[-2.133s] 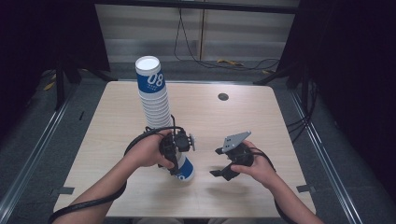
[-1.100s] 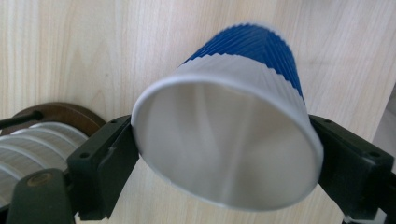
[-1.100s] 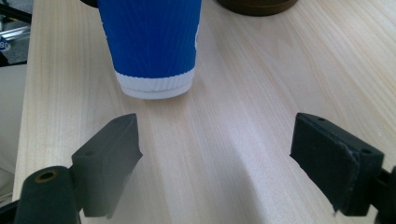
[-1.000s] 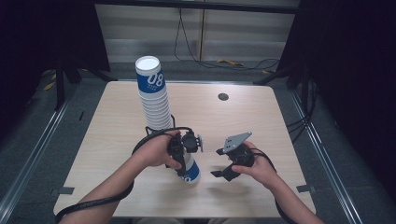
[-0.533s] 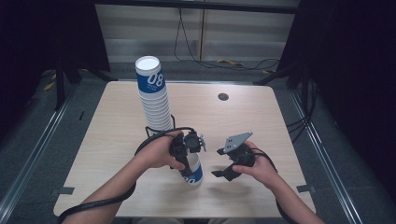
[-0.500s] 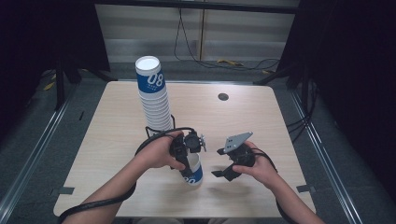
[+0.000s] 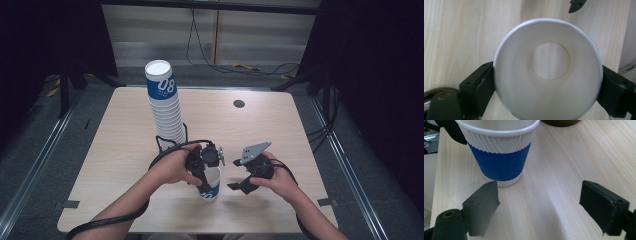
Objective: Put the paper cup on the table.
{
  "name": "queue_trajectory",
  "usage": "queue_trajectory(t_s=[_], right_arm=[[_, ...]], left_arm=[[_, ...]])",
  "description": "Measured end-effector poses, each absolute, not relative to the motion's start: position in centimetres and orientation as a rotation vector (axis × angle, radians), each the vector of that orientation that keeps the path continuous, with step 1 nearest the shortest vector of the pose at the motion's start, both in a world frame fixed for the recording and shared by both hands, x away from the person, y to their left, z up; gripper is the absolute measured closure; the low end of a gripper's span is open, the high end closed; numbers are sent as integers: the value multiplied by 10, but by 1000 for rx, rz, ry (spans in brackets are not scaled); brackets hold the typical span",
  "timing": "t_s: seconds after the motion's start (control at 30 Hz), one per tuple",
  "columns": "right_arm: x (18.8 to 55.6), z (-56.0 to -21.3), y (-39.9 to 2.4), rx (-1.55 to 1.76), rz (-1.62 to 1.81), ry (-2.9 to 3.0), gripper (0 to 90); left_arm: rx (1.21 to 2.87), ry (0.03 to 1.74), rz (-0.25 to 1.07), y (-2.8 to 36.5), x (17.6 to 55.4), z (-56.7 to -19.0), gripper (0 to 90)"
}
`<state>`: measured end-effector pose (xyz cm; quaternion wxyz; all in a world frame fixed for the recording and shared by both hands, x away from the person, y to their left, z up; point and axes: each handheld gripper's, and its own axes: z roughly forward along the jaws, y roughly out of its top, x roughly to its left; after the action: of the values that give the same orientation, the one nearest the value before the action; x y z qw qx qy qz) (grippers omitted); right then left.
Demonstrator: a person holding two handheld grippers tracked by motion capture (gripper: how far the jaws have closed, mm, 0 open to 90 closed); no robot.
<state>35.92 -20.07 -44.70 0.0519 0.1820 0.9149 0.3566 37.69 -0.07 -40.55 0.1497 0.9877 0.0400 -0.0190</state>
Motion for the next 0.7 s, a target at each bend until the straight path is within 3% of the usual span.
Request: queue_trajectory(t_s=[0.7], right_arm=[[358,-451,-202,557,1076,2791,149]], left_arm=[[2816,132,-113,3,367,-426,135]])
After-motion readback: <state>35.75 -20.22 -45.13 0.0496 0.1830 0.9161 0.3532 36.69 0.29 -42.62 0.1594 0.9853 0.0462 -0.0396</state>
